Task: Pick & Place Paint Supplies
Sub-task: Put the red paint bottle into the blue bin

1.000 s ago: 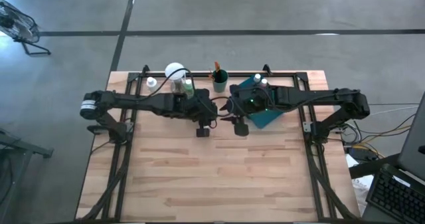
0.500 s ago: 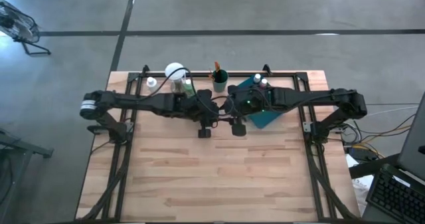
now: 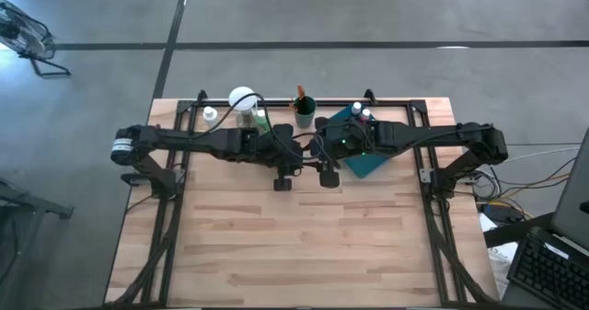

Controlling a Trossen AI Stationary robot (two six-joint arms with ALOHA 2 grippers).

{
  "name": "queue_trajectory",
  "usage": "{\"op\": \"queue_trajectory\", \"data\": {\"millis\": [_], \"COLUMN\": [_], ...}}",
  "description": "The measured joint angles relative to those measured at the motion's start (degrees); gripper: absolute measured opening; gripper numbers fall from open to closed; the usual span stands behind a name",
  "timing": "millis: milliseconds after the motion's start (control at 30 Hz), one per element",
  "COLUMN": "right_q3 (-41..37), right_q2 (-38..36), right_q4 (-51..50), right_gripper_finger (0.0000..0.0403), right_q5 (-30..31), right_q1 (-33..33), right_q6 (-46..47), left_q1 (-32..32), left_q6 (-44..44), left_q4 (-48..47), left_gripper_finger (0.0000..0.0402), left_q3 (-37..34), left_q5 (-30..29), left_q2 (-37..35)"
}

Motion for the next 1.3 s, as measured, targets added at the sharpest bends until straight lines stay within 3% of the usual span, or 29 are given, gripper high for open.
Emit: {"op": "queue_trajectory", "data": {"millis": [533, 967, 1300], "right_q3": [0.4, 0.4, 0.4], "right_q2": [0.5, 0.8, 0.8], "right_q4": [0.1, 1.2, -0.2], "right_gripper_finger": [0.0132, 0.0168, 0.0116], "right_q5": [-0.4, -3.0, -3.0], "right_q1": [0.0, 0.0, 0.0], "right_q6": [0.1, -0.1, -0.3], "left_q1": [0.2, 0.1, 0.1], "left_q6": [0.1, 0.2, 0.4], "left_q4": [-0.2, -0.2, -0.2], "left_gripper_finger": [0.0124, 0.0124, 0.0124], "left_q3": [0.0, -0.1, -0.1], "left_q5": [-0.1, 1.1, 1.0], "left_q2": [0.0, 0.0, 0.0]}}
